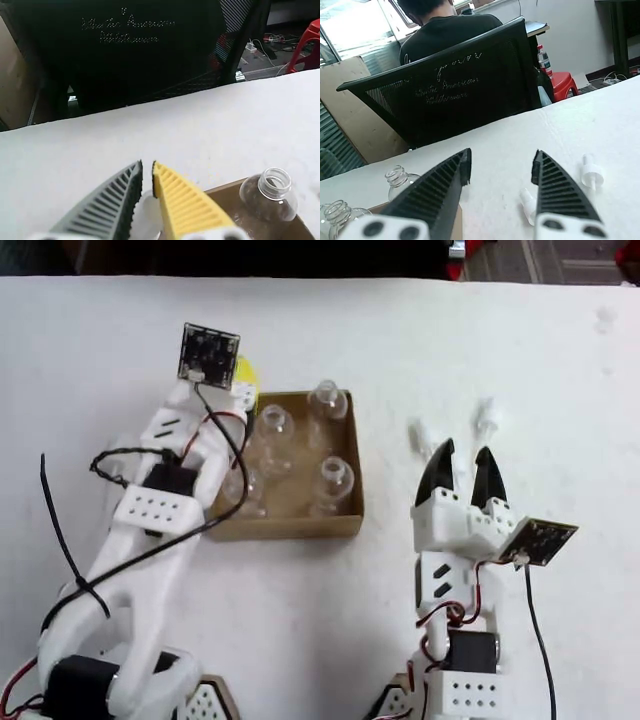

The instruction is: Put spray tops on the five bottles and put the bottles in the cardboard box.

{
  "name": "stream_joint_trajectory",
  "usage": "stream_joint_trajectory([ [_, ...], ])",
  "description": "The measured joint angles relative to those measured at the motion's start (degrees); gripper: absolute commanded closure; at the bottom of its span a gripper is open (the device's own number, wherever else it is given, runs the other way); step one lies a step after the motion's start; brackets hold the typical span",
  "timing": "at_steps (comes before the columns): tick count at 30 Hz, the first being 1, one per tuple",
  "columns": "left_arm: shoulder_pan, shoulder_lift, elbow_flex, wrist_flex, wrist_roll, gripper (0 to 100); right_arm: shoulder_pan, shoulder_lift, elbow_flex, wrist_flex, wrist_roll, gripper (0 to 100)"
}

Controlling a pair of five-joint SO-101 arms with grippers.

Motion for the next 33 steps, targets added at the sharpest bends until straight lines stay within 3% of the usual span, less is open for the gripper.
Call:
stream_joint_trajectory([
  [8, 0.0, 0.0, -1.3, 0.1, 0.5, 98, 0.0, 0.0, 0.0, 0.0, 0.0, 81.9],
  [15, 0.0, -0.5, -2.0, 0.1, 8.0, 98, 0.0, 0.0, 0.0, 0.0, 0.0, 81.9],
  [25, -1.4, -1.0, -2.0, 0.2, 8.8, 97, 0.0, 0.0, 0.0, 0.0, 0.0, 81.9],
  [33, -1.6, -8.1, -0.6, 0.2, 8.9, 73, 0.0, 0.0, 0.0, 0.0, 2.5, 82.1],
])
